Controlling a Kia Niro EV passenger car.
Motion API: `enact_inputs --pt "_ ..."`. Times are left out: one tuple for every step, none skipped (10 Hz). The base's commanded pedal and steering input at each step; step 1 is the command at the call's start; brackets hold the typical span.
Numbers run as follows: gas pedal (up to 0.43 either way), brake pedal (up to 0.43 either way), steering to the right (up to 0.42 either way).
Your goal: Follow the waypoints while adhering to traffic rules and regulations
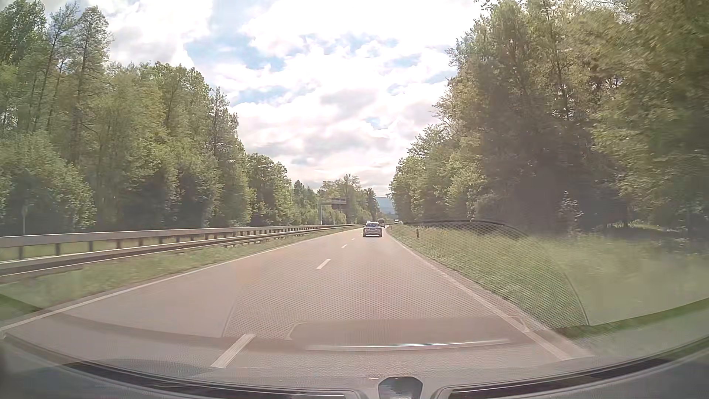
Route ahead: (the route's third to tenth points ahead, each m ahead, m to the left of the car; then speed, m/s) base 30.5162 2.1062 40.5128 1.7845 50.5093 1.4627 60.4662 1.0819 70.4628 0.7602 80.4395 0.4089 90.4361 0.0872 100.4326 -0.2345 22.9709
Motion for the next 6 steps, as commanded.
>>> enact_inputs --pt "0.169 0.0 0.004" --pt "0.169 0.0 0.004" --pt "0.169 0.0 0.004" --pt "0.169 0.0 0.004" --pt "0.169 0.0 0.004" --pt "0.169 0.0 0.004"
